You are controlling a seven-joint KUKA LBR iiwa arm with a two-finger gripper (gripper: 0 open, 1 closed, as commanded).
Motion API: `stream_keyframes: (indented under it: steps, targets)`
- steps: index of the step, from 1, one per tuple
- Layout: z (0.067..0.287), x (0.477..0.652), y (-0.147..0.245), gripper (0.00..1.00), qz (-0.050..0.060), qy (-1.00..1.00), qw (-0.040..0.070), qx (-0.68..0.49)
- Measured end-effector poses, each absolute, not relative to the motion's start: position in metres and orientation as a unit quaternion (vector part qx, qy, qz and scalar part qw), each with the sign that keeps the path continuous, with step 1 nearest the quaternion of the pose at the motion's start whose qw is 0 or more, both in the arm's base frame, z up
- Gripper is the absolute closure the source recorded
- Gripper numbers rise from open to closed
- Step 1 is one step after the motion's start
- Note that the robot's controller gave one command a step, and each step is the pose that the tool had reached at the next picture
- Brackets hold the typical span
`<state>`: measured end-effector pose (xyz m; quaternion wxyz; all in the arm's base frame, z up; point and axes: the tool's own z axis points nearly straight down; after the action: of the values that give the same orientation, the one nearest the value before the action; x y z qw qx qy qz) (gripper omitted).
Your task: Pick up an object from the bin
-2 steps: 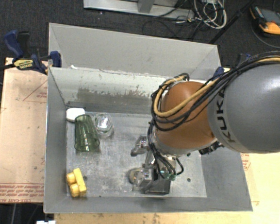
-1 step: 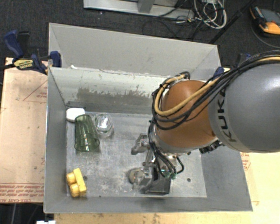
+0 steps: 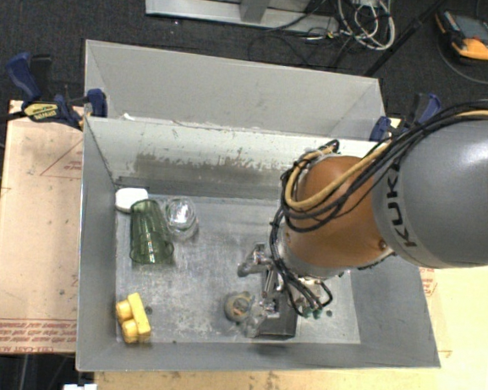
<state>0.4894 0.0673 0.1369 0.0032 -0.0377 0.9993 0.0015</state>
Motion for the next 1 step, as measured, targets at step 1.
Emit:
stream_keyframes:
  steps: [1]
  targets:
    - [0.0748, 0.5041, 0.0105, 1.0, 0.001, 0.996, -0.006, -0.09]
